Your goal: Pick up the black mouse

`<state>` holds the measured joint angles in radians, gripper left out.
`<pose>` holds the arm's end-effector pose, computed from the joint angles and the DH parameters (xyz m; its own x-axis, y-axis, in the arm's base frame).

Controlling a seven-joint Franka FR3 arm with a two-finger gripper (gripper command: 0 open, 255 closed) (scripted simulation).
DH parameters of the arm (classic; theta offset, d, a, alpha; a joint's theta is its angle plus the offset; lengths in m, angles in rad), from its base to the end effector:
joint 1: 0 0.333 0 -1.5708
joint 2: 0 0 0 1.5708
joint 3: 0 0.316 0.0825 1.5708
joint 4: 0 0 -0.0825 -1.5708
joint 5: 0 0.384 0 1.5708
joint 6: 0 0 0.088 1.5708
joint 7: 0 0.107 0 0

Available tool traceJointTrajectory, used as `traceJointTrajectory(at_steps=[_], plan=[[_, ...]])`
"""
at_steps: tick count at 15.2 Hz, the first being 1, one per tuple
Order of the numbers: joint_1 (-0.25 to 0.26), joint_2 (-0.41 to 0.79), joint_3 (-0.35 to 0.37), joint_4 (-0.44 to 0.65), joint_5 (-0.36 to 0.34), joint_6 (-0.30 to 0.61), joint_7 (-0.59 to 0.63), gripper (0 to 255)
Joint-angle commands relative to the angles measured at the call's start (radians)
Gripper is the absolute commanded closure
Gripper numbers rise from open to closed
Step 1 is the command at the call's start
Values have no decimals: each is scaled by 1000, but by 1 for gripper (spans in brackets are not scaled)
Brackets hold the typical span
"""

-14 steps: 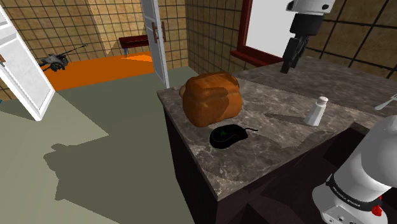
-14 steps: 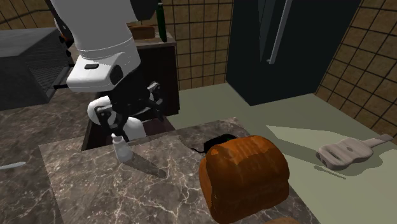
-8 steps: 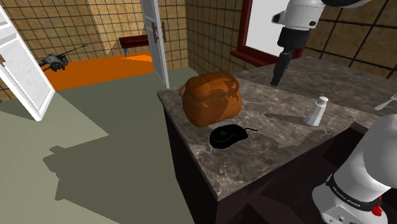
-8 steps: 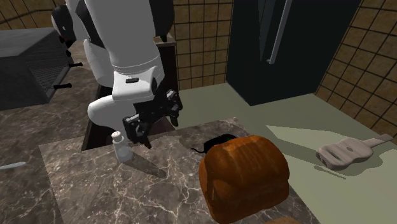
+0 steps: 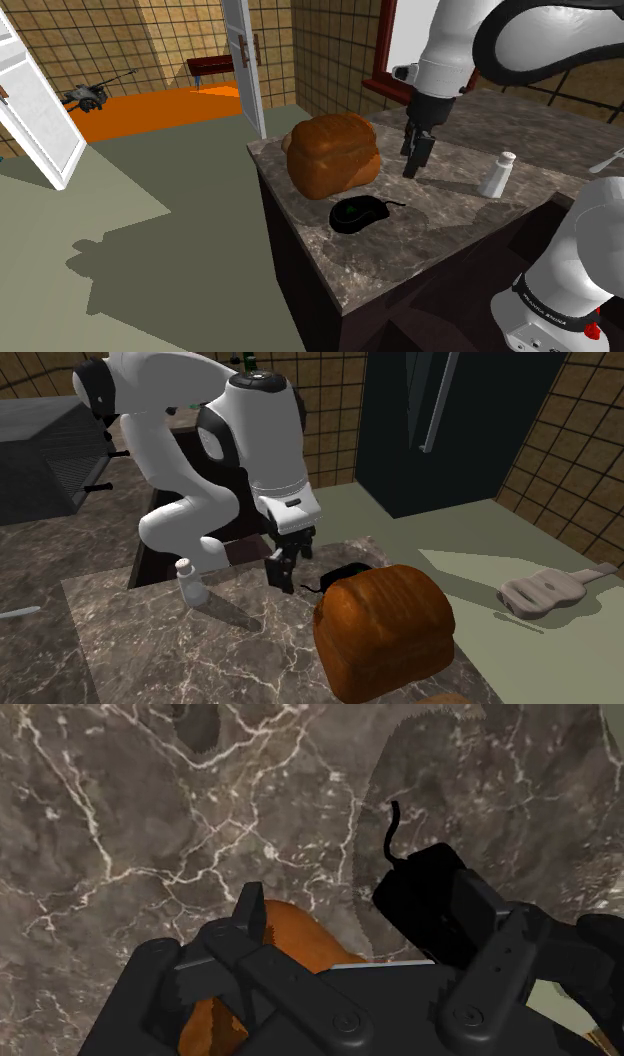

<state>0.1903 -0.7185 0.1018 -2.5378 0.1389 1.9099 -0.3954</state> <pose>0.3266 0.1120 0.5108 0.8072 0.5805 0.1070 0.5861 -0.8097 -0.0286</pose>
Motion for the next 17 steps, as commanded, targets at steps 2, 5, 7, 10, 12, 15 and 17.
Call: traceJointTrajectory(at_steps=[2, 5, 7, 10, 12, 15, 17], plan=[[58, 17, 36, -65, 16, 104, -57, 0], [78, 28, 49, -96, 22, 152, -76, 0], [79, 35, 52, -118, 25, 182, -78, 0], [81, 49, 56, -151, 30, 228, -81, 0], [82, 57, 58, -167, 32, 252, -82, 0], [82, 55, 58, -167, 32, 251, -82, 255], [82, 57, 57, -166, 32, 251, -82, 255]])
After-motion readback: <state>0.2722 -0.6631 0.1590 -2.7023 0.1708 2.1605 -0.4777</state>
